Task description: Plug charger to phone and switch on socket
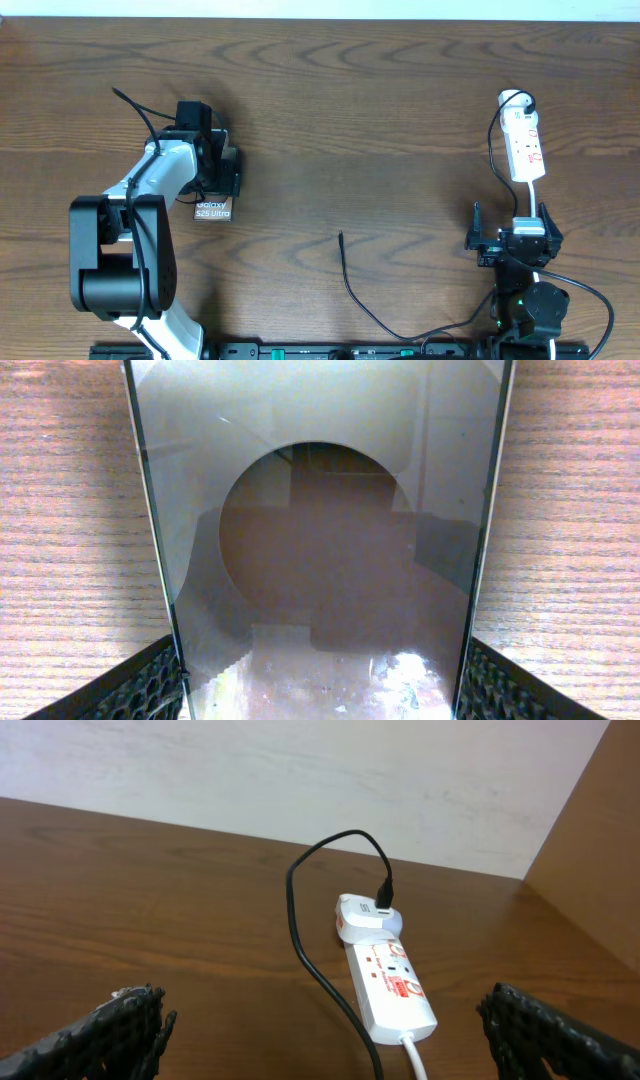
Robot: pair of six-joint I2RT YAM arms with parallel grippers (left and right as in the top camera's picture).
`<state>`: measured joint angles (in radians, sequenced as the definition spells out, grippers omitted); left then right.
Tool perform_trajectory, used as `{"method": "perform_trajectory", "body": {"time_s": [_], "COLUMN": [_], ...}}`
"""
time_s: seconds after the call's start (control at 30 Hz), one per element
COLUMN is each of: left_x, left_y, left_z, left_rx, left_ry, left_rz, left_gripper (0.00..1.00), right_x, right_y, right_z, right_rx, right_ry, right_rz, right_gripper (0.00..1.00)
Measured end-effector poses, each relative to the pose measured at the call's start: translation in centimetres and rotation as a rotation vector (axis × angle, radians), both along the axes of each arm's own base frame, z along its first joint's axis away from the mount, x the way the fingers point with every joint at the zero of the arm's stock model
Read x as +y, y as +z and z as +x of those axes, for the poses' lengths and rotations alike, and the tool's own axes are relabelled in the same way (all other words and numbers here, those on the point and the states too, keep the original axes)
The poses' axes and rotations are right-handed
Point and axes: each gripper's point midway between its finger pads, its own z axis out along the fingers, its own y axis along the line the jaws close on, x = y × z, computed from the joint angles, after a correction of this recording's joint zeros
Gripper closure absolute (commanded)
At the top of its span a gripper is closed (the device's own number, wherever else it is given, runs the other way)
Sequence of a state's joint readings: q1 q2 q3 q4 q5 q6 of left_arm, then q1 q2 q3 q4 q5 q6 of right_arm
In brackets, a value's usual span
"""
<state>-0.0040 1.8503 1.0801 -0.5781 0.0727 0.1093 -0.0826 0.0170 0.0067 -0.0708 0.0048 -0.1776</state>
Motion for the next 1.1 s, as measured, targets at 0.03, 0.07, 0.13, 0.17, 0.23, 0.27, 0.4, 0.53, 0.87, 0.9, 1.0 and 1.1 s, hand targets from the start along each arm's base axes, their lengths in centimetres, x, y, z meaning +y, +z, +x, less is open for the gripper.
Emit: {"method": "perform_trajectory", "body": {"time_s": [0.03,0.07,0.13,0.17,0.23,0.27,0.4,0.53,0.87,0.9,1.0,1.1], "left_x": [0.0,0.0,0.0,0.0,0.0,0.0,0.0,0.0,0.0,0.0,0.0,-0.1], "left_y": [0.0,0.0,0.0,0.0,0.0,0.0,0.1,0.1,1.5,1.8,2.6,3.1], "left_z": [0.0,0.0,0.0,0.0,0.0,0.0,-0.2,-0.3,-0.1,0.0,0.2,0.3], "left_rx": [0.0,0.0,0.0,0.0,0.0,0.0,0.011,0.016,-0.017,-0.026,-0.05,-0.062], "left_ry": [0.0,0.0,0.0,0.0,0.0,0.0,0.0,0.0,0.0,0.0,0.0,-0.001], "left_rz": [0.0,0.0,0.0,0.0,0.0,0.0,0.0,0.0,0.0,0.0,0.0,-0.008], "left_gripper": [0.93,0.93,0.93,0.93,0.93,0.93,0.93,0.93,0.93,0.93,0.93,0.93], "right_x": [0.0,0.0,0.0,0.0,0.0,0.0,0.0,0.0,0.0,0.0,0.0,0.0], "right_y": [0.0,0.0,0.0,0.0,0.0,0.0,0.0,0.0,0.0,0.0,0.0,0.0], "right_z": [0.0,0.0,0.0,0.0,0.0,0.0,0.0,0.0,0.0,0.0,0.0,0.0], "right_rx": [0.0,0.0,0.0,0.0,0.0,0.0,0.0,0.0,0.0,0.0,0.0,0.0], "right_ry": [0.0,0.0,0.0,0.0,0.0,0.0,0.0,0.0,0.0,0.0,0.0,0.0], "right_rz": [0.0,0.0,0.0,0.0,0.0,0.0,0.0,0.0,0.0,0.0,0.0,0.0], "right_gripper": [0.01,0.01,0.01,0.01,0.01,0.01,0.01,0.01,0.01,0.01,0.01,0.01]}}
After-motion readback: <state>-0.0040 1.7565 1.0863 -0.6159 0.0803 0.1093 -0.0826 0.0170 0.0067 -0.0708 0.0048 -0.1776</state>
